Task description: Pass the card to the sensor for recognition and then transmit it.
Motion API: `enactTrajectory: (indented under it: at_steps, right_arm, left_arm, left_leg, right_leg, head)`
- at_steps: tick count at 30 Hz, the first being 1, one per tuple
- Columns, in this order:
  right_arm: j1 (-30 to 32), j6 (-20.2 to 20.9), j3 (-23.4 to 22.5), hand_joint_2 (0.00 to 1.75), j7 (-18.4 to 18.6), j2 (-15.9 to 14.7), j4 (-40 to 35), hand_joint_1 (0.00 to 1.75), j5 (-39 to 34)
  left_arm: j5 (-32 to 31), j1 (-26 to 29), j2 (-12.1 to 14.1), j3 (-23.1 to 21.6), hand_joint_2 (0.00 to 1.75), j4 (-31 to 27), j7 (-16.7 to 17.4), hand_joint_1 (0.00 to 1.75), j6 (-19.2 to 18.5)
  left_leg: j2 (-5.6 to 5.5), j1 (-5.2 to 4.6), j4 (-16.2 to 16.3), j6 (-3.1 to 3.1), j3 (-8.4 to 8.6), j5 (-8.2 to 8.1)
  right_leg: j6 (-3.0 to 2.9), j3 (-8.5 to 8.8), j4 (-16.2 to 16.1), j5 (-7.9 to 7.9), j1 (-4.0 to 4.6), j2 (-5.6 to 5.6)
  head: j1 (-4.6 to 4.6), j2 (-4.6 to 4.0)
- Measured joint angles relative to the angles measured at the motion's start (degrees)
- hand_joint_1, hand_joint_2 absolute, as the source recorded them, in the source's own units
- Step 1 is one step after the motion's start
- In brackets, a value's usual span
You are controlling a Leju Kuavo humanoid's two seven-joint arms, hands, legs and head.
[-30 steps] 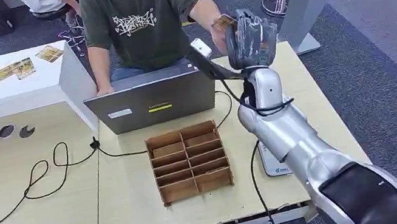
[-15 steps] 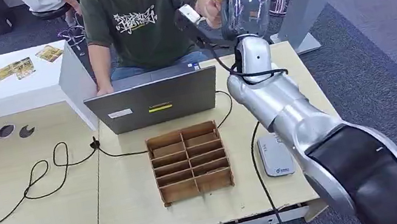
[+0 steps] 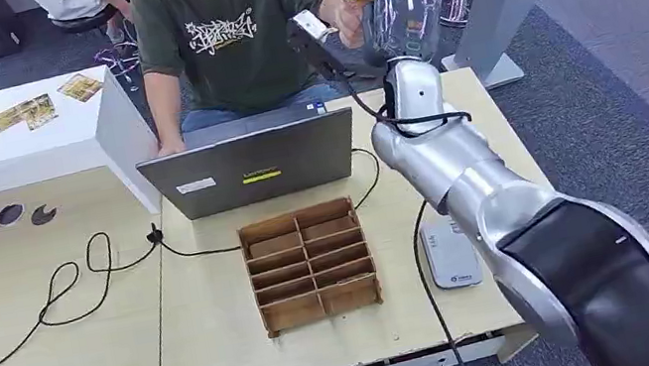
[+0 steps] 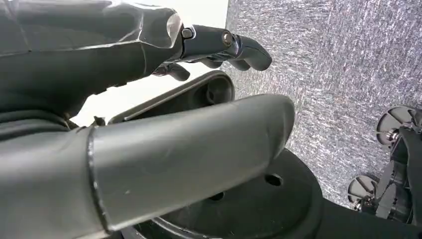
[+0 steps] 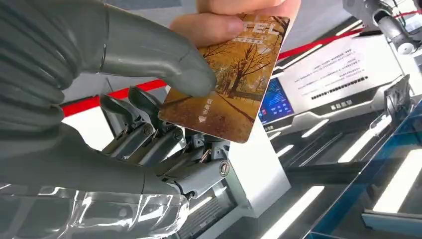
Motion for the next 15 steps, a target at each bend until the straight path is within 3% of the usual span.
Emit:
enactTrajectory:
  at_steps: [2, 3, 4, 5, 15]
  right_arm:
    - [-0.1, 0.0, 0.0, 1.75, 0.0, 0.0, 0.1, 1.75, 0.0]
    - [-0.1, 0.0, 0.0, 1.75, 0.0, 0.0, 0.2, 0.75, 0.0]
    - [-0.1, 0.0, 0.0, 1.75, 0.0, 0.0, 0.2, 0.28, 0.0]
    - [-0.1, 0.0, 0.0, 1.75, 0.0, 0.0, 0.3, 0.00, 0.0]
    - [-0.1, 0.6, -0.1, 1.75, -0.2, 0.2, 0.7, 0.00, -0.6]
  left_arm:
    - [0.0, 0.0, 0.0, 0.0, 0.00, 0.0, 0.0, 0.00, 0.0]
    - [0.0, 0.0, 0.0, 0.0, 0.00, 0.0, 0.0, 0.00, 0.0]
    - [0.0, 0.0, 0.0, 0.0, 0.00, 0.0, 0.0, 0.00, 0.0]
    - [0.0, 0.0, 0.0, 0.0, 0.00, 0.0, 0.0, 0.00, 0.0]
    - [0.2, 0.0, 0.0, 0.0, 0.00, 0.0, 0.0, 0.00, 0.0]
  left_leg:
    - [0.00, 0.00, 0.0, 0.00, 0.00, 0.00]
    - [0.00, 0.00, 0.0, 0.00, 0.00, 0.00]
    - [0.00, 0.00, 0.0, 0.00, 0.00, 0.00]
    - [0.00, 0.00, 0.0, 0.00, 0.00, 0.00]
    - [0.01, 0.00, 0.0, 0.00, 0.00, 0.00]
  right_leg:
    - [0.00, 0.00, 0.0, 0.00, 0.00, 0.00]
    - [0.00, 0.00, 0.0, 0.00, 0.00, 0.00]
    - [0.00, 0.00, 0.0, 0.00, 0.00, 0.00]
    - [0.00, 0.00, 0.0, 0.00, 0.00, 0.00]
    - [0.00, -0.01, 0.0, 0.00, 0.00, 0.01]
  head:
    - [0.00, 0.00]
    - [-0.02, 0.00]
    - [0.00, 0.00]
    - [0.00, -0.02]
    - [0.00, 0.00]
